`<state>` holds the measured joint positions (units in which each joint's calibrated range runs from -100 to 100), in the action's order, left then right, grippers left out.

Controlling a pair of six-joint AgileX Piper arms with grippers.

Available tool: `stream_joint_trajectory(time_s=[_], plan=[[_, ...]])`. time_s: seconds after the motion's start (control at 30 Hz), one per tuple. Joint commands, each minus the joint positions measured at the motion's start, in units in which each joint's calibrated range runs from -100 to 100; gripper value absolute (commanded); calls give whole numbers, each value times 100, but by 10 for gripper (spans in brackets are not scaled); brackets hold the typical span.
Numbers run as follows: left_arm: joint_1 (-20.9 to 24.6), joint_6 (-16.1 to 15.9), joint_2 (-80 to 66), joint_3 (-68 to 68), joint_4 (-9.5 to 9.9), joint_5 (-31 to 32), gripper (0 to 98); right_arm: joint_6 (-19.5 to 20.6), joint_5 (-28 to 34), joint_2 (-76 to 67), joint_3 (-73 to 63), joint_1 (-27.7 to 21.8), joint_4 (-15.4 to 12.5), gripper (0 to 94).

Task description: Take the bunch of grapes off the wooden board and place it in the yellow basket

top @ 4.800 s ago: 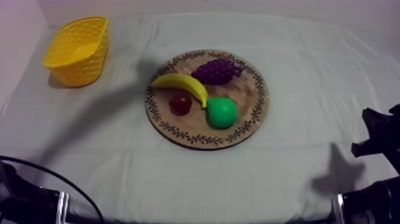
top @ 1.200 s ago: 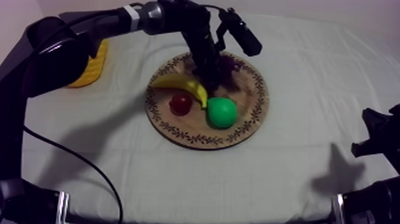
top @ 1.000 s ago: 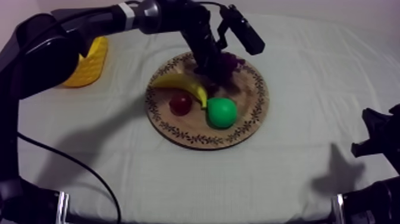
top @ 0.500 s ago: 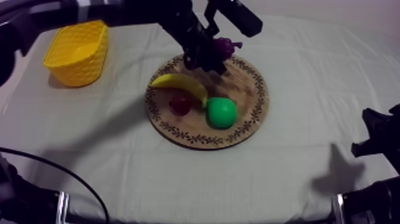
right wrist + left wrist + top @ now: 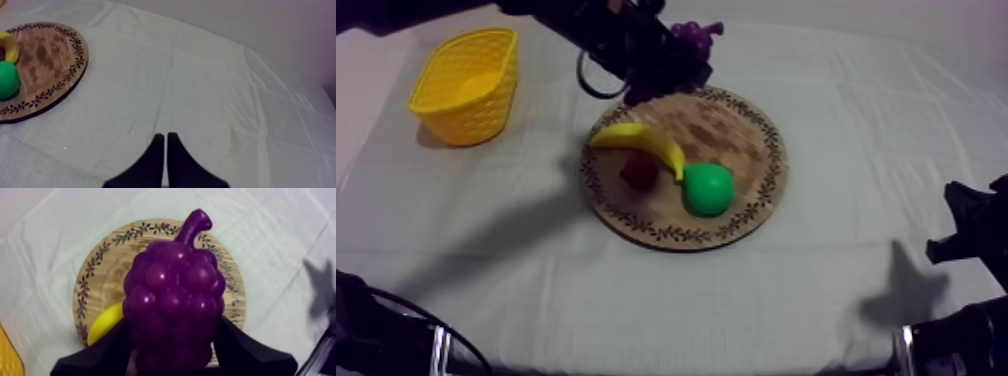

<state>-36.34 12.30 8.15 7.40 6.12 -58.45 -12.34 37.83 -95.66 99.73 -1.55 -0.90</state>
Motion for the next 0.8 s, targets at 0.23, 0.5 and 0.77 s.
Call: stream_joint_trajectory(time_s=[0.23,0.5,0.77], plan=[[213,749,-1688,1203,45,-234,514,0,-1,-1,4,2,0,2],[876,694,-2728,2317,-63,-181,510,0,-1,-1,4,2,0,2],[1931,285,-3444,3394,-359,41,502,0,-1,-1,4,2,0,2]])
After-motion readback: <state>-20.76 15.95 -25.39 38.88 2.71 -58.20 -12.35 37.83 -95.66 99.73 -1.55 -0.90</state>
